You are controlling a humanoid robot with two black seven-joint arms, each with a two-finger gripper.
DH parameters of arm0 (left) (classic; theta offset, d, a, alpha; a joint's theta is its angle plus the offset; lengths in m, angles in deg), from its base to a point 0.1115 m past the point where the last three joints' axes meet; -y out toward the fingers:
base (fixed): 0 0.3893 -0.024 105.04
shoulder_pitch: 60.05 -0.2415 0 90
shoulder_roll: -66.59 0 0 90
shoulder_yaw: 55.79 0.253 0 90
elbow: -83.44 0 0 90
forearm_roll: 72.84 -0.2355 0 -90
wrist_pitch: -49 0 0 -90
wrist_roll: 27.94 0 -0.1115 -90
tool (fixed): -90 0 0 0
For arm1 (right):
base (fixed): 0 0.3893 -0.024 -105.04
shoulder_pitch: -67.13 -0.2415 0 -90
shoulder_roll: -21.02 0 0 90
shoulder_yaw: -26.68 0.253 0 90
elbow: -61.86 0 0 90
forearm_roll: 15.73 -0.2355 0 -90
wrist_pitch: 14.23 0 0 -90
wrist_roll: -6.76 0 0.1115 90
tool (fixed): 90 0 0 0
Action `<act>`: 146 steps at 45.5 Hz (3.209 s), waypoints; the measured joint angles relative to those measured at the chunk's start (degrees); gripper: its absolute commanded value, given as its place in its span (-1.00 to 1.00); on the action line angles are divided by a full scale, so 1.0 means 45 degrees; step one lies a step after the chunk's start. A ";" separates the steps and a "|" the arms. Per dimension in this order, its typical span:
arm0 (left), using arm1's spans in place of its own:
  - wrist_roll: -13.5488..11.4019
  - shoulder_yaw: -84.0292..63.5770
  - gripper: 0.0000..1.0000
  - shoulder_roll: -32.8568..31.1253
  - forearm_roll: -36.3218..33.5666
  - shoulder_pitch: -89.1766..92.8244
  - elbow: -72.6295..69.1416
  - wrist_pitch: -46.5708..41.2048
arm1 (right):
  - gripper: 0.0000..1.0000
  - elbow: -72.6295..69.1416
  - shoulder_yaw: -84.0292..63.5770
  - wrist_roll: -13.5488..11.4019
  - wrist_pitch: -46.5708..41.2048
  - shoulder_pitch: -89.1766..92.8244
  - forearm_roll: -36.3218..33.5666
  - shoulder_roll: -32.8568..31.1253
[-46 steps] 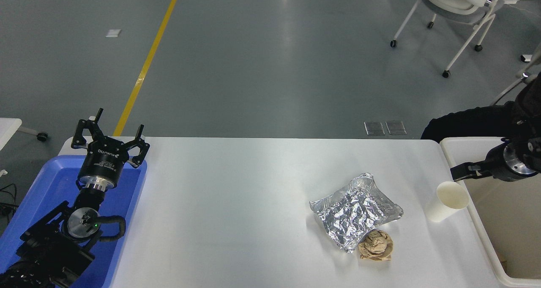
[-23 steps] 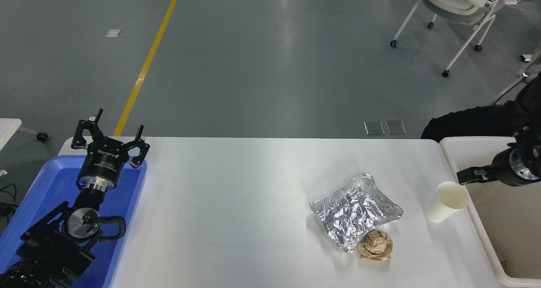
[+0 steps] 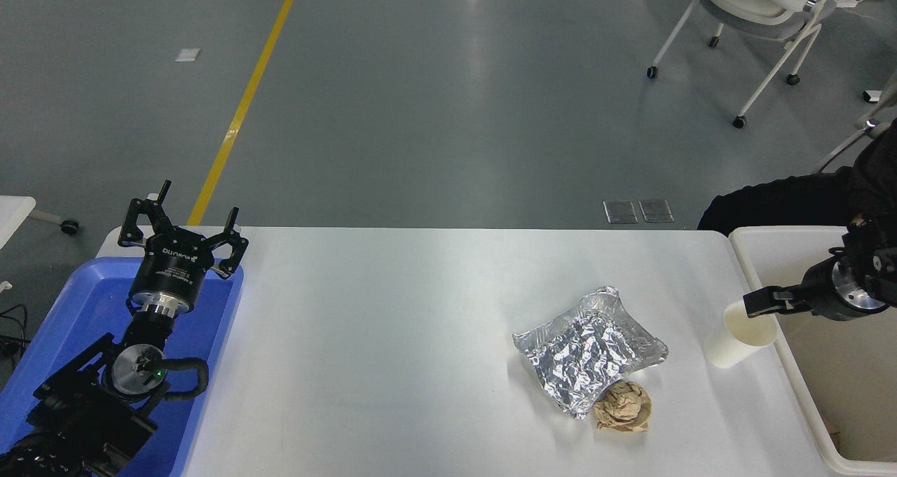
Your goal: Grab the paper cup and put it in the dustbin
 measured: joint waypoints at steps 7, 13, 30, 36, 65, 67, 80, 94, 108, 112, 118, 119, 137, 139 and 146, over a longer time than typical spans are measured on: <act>0.0000 0.0001 1.00 -0.0001 0.0000 0.0000 0.0000 0.0000 | 0.98 0.0002 0.0163 -0.0107 0.0188 0.0364 -0.0040 0.0012; 0.0000 0.0001 1.00 0.0000 0.0000 0.0000 0.0000 0.0000 | 0.19 0.0220 0.0241 -0.0345 0.0412 0.0675 -0.0047 0.0019; 0.0000 0.0000 1.00 0.0000 -0.0001 0.0000 -0.0003 0.0000 | -1.00 0.0571 0.0321 -0.0957 0.0843 0.0992 -0.0032 0.0009; 0.0000 -0.0005 1.00 0.0004 -0.0001 0.0000 -0.0003 0.0000 | -1.00 0.0571 0.0350 -0.1001 0.0862 0.0941 -0.0108 0.0008; 0.0019 0.0012 1.00 0.0000 0.0000 0.0012 0.0002 -0.0001 | -1.00 -0.3630 -0.2381 -0.0697 -0.0013 -0.4498 -0.0155 -0.0702; 0.0020 0.0013 1.00 0.0000 -0.0001 0.0012 0.0002 -0.0001 | -1.00 -0.4101 -0.2672 -0.0670 -0.0133 -0.5161 -0.0157 -0.0744; 0.0019 0.0014 1.00 -0.0002 0.0000 0.0003 0.0006 -0.0001 | -1.00 -0.6701 -0.4238 -0.0456 -0.1376 -0.9678 -0.0166 -0.0787; 0.0018 0.0014 1.00 0.0000 0.0000 0.0000 -0.0002 -0.0009 | -1.00 -0.7942 -0.5000 -0.0161 -0.3201 -1.3233 -0.0168 -0.0658; 0.0000 0.0012 1.00 0.0001 0.0001 0.0000 -0.0003 -0.0012 | -1.00 -0.7812 -0.5823 -0.0184 -0.3739 -1.4178 0.0185 -0.1458; 0.0000 0.0010 1.00 0.0005 0.0001 0.0001 0.0000 -0.0012 | -1.00 -0.7241 -0.5983 -0.0196 -0.3776 -1.4133 0.0666 -0.2210; 0.0001 0.0010 1.00 0.0003 -0.0001 0.0000 -0.0001 -0.0012 | -1.00 -0.5814 -0.6036 -0.0194 -0.3708 -1.3567 0.1401 -0.3545; -0.0001 0.0009 1.00 0.0002 0.0001 0.0001 0.0000 -0.0011 | -1.00 -0.5473 -0.5993 -0.0180 -0.3637 -1.3345 0.1508 -0.3834; 0.0000 0.0008 1.00 0.0005 0.0000 0.0001 -0.0003 -0.0012 | -1.00 -0.0555 -0.0370 -0.0442 -0.0665 -0.4642 0.0569 -0.6503; -0.0003 0.0006 1.00 0.0014 0.0002 0.0004 -0.0002 -0.0010 | -1.00 -0.0245 0.0419 -0.0532 -0.0403 -0.4266 0.0361 -0.6386; 0.0000 -0.0001 1.00 0.0005 -0.0001 0.0000 -0.0005 -0.0012 | -1.00 0.1982 0.4963 -0.0893 0.1075 -0.3592 -0.0770 -0.5131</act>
